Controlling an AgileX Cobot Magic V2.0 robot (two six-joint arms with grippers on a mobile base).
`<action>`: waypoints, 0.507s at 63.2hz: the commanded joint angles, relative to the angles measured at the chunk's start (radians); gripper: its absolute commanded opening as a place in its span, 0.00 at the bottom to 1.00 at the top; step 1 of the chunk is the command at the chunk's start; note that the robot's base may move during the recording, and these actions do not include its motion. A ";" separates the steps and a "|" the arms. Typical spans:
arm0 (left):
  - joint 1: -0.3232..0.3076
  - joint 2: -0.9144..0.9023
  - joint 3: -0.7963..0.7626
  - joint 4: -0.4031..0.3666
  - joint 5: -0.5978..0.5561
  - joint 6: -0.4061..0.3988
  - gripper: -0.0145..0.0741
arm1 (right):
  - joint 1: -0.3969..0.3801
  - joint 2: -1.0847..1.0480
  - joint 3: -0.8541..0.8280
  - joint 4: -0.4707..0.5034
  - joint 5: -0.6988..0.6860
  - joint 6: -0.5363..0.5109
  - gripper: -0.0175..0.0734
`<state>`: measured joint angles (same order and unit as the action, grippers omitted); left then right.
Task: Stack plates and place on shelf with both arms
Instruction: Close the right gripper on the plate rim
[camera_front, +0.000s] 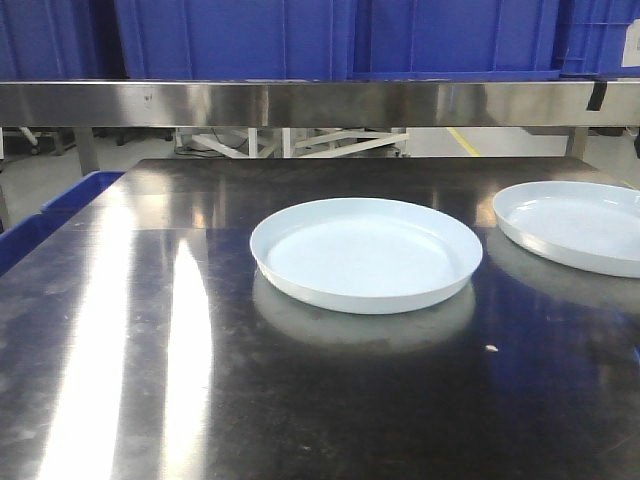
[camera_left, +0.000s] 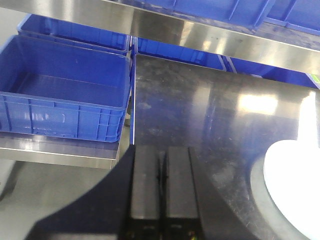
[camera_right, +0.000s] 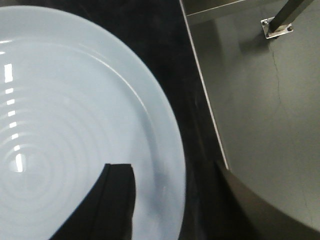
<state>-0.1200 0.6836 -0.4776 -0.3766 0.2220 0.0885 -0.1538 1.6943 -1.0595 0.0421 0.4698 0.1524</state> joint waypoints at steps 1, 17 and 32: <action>-0.005 -0.004 -0.029 -0.006 -0.076 0.001 0.26 | -0.009 -0.043 -0.034 -0.011 -0.049 -0.008 0.61; -0.005 -0.004 -0.029 -0.006 -0.076 0.001 0.26 | -0.010 -0.026 -0.034 -0.012 -0.036 -0.008 0.61; -0.005 -0.004 -0.029 -0.006 -0.076 0.001 0.26 | -0.010 -0.009 -0.034 -0.012 -0.026 -0.008 0.61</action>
<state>-0.1200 0.6836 -0.4776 -0.3766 0.2220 0.0885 -0.1538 1.7242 -1.0617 0.0421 0.4778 0.1524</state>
